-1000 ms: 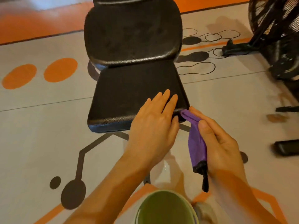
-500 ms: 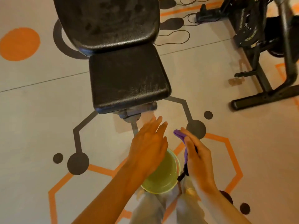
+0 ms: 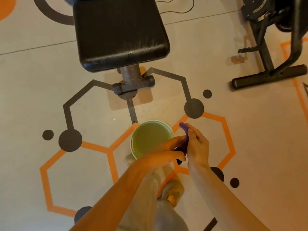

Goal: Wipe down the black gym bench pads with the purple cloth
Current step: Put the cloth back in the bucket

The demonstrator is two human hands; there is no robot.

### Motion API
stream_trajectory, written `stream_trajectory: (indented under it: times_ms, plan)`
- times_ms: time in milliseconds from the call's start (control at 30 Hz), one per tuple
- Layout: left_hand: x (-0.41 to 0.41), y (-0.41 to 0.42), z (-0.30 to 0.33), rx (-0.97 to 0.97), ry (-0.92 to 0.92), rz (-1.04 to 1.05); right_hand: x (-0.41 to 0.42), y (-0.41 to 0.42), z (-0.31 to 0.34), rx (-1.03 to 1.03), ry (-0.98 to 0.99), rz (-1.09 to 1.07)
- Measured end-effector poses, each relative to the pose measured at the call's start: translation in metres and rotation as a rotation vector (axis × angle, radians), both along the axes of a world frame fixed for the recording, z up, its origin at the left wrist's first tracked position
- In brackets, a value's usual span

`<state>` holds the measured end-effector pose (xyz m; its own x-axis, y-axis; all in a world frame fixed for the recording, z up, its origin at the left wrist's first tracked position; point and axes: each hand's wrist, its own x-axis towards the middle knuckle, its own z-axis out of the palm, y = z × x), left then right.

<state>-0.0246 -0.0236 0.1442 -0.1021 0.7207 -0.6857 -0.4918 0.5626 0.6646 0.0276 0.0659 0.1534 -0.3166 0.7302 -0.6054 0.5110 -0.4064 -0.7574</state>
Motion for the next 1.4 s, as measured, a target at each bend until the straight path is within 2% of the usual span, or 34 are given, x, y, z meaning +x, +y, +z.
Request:
stream_trajectory:
  times_ms: [100, 200, 333, 500, 667, 767, 867, 1067, 1133, 1267, 1400]
  plan:
    - [0.012, -0.006, -0.012, -0.056, 0.119, 0.083, 0.012, 0.006, -0.009, 0.020, -0.036, 0.035]
    - [0.011, -0.011, -0.033, -0.248, 0.113, 0.236, 0.026, 0.019, -0.030, 0.035, -0.099, 0.081]
    - [0.002, -0.015, -0.065, -0.445, 0.267, 0.328, 0.044, 0.044, -0.063, 0.020, -0.214, 0.151]
    - [-0.003, -0.011, -0.097, -0.414, 0.481, 0.368, 0.055, 0.061, -0.095, -0.150, -0.184, 0.332]
    - [0.004, -0.003, -0.139, -0.375, 0.621, 0.293, 0.063, 0.071, -0.144, 0.007, -0.211, 0.486]
    - [0.008, 0.004, -0.163, -0.415, 0.657, 0.236, 0.066, 0.076, -0.173, 0.093, -0.280, 0.505]
    - [0.013, 0.013, -0.178, -0.465, 0.678, 0.234, 0.069, 0.078, -0.195, 0.183, -0.425, 0.615]
    - [0.020, 0.024, -0.205, -0.567, 0.671, 0.173, 0.065, 0.071, -0.234, 0.109, -0.529, 0.936]
    - [0.021, 0.027, -0.214, -0.583, 0.701, 0.085, 0.063, 0.066, -0.243, 0.110, -0.523, 0.986]
    - [0.026, 0.038, -0.226, -0.576, 0.684, -0.090, 0.058, 0.061, -0.253, 0.068, -0.570, 1.010]
    - [0.027, 0.047, -0.227, -0.572, 0.522, 0.021, 0.058, 0.064, -0.240, 0.099, -0.564, 0.899]
